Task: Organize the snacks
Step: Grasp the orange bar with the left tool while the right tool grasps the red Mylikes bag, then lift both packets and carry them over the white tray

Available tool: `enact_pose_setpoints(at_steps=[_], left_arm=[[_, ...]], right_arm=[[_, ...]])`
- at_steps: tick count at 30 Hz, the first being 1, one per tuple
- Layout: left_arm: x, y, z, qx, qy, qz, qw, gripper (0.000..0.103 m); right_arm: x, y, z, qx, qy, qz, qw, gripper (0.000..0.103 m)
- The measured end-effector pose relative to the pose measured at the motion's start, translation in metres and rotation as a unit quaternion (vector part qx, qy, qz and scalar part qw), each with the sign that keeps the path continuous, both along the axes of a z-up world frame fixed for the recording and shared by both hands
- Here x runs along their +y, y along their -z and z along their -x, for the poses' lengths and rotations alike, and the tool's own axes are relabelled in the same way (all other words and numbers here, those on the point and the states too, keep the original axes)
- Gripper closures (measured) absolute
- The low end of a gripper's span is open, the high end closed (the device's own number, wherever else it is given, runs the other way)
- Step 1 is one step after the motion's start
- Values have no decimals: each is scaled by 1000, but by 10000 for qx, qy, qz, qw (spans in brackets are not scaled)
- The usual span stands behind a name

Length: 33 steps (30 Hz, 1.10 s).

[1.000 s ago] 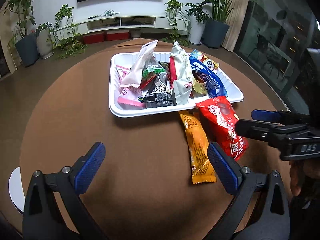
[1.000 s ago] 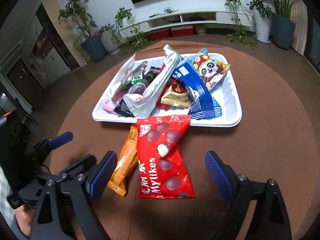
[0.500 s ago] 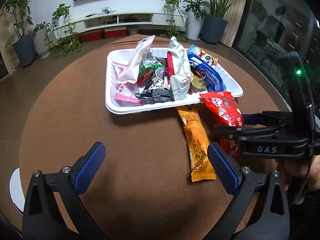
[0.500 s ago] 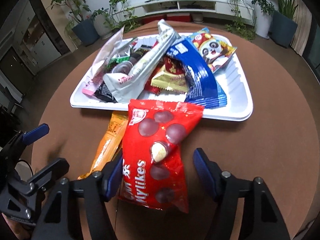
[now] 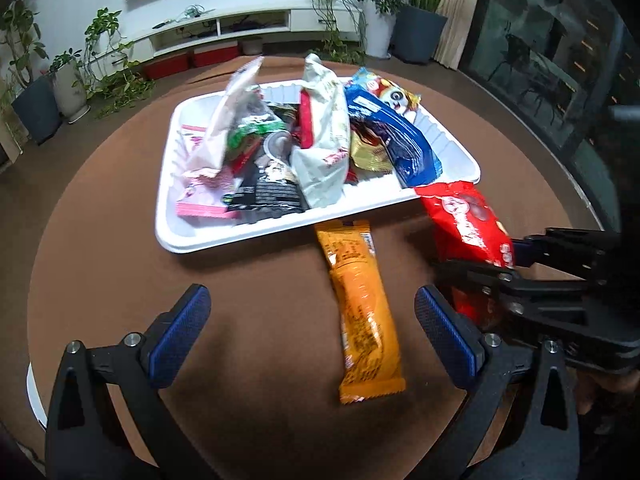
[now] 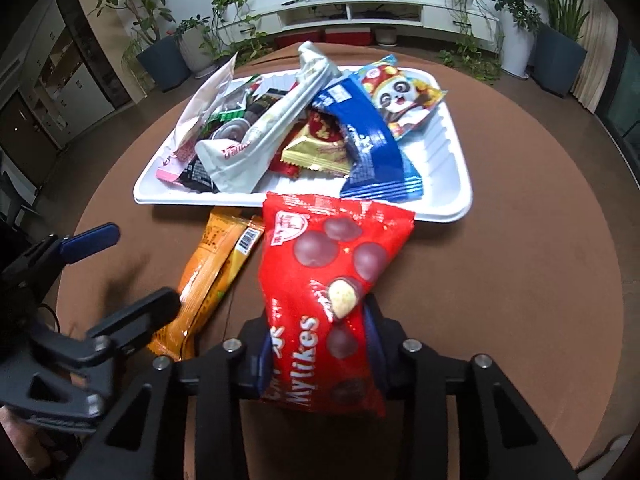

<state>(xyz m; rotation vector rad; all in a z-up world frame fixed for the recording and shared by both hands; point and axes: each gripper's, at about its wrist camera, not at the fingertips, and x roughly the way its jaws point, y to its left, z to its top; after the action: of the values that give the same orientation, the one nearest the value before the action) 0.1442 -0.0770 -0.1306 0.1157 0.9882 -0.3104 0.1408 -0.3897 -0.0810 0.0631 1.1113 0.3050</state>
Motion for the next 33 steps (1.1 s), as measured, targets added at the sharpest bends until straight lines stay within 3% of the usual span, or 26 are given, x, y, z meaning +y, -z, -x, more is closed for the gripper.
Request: enact_pose_setpoints(at_steps=[10,14,17,23,26,28,33], left_arm=[[-25,29,-21,384,213,-313,9985,2],[-28,34,-28,436,267,-272,9983,36],[-31,35,-34,444,329,-360,9978,42],[-37,33,-33,476,590,-410,9963,72],[-46,34,-31,440,729,-642,9943,75],[-48,34,-32,498,850,-608,9933,83],[-50,35,-31,445,935,-600,9928,85]], right_arm=[[-26,-11,12,-60,272,-83,9996,64],[-29,-13,13,-83,296,-121,9995,64],[-29,-14,13,-108,291,-139,9994,64],[-28,-18,16,-163,304,-146,9993,64],[-29,-20,17,-192,315,-137,9992,64],[-30,-21,19,-211,331,-161,9991,64],[-33,-23,19,-236,359,-243,9988,64]])
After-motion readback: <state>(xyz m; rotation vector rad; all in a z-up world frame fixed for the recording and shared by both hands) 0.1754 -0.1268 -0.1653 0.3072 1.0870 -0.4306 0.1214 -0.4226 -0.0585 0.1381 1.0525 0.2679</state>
